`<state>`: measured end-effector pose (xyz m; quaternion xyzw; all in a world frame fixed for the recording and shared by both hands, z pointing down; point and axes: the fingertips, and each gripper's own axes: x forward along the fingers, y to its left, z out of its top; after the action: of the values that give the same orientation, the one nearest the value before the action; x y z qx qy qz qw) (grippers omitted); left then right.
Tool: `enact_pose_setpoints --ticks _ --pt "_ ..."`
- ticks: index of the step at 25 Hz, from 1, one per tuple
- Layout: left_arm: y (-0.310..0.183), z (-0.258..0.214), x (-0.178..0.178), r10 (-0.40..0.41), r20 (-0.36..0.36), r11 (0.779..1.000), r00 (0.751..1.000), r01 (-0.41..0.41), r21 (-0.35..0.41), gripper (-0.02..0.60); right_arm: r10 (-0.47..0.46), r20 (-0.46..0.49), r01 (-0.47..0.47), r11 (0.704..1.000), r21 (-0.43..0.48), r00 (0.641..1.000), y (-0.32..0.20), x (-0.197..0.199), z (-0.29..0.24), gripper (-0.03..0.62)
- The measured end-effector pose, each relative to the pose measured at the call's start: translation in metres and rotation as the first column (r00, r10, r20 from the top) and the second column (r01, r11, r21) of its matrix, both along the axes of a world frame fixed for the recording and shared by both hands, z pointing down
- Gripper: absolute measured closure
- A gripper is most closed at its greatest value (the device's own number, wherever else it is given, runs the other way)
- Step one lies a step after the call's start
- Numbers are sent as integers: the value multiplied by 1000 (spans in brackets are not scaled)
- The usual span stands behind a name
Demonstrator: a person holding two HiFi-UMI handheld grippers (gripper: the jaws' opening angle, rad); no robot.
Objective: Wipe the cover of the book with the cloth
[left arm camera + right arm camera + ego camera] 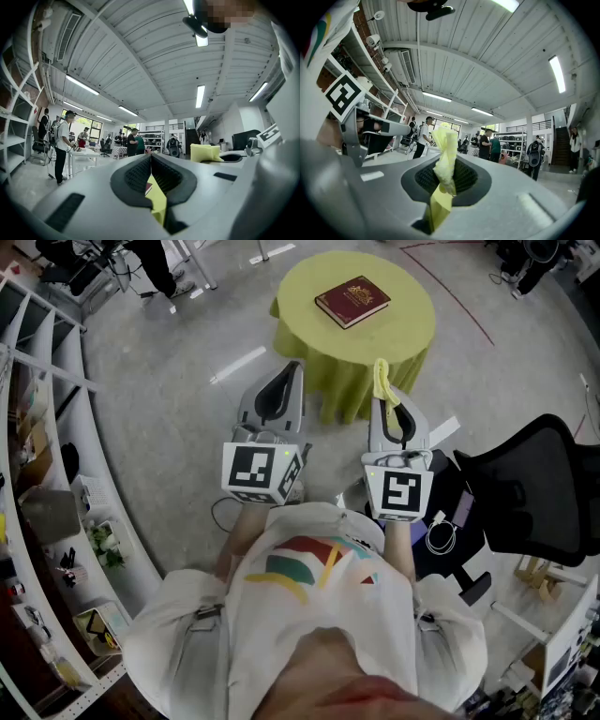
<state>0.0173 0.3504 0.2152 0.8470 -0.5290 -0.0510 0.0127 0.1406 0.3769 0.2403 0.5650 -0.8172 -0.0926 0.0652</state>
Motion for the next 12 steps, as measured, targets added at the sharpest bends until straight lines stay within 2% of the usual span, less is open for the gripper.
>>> enact_pose_setpoints --ticks 12 --pt "-24 7 -35 -40 -9 999 999 40 -17 566 -3 -42 2 1000 -14 999 -22 -25 8 563"
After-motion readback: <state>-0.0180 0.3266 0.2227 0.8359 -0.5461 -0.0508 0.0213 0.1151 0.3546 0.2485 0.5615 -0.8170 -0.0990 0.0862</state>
